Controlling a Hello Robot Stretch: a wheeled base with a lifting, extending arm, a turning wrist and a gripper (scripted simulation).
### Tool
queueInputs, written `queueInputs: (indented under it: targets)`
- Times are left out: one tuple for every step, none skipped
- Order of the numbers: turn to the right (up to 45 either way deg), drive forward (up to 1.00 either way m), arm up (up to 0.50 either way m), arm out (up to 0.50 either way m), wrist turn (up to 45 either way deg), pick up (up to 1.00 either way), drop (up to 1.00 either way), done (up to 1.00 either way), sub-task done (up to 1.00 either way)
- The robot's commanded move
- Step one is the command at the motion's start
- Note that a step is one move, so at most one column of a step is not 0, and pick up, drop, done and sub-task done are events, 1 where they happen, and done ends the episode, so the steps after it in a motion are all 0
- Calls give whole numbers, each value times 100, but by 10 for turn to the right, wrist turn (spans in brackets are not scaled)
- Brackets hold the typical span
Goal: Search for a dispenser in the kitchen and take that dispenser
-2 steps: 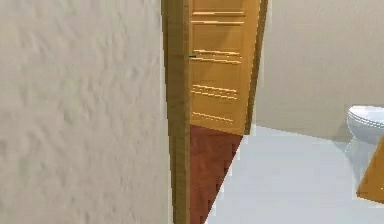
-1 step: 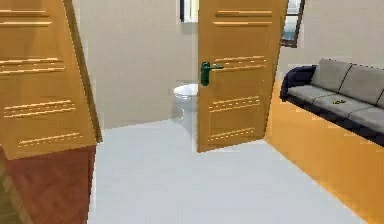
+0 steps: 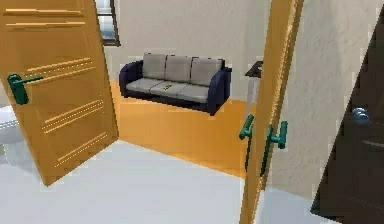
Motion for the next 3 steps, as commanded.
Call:
queueInputs:
  targets:
    - [240, 0, 0, 0, 0, 0, 0, 0, 0]
    - [0, 15, 0, 0, 0, 0, 0, 0, 0]
    - [-450, 0, 0, 0, 0, 0, 0, 0, 0]
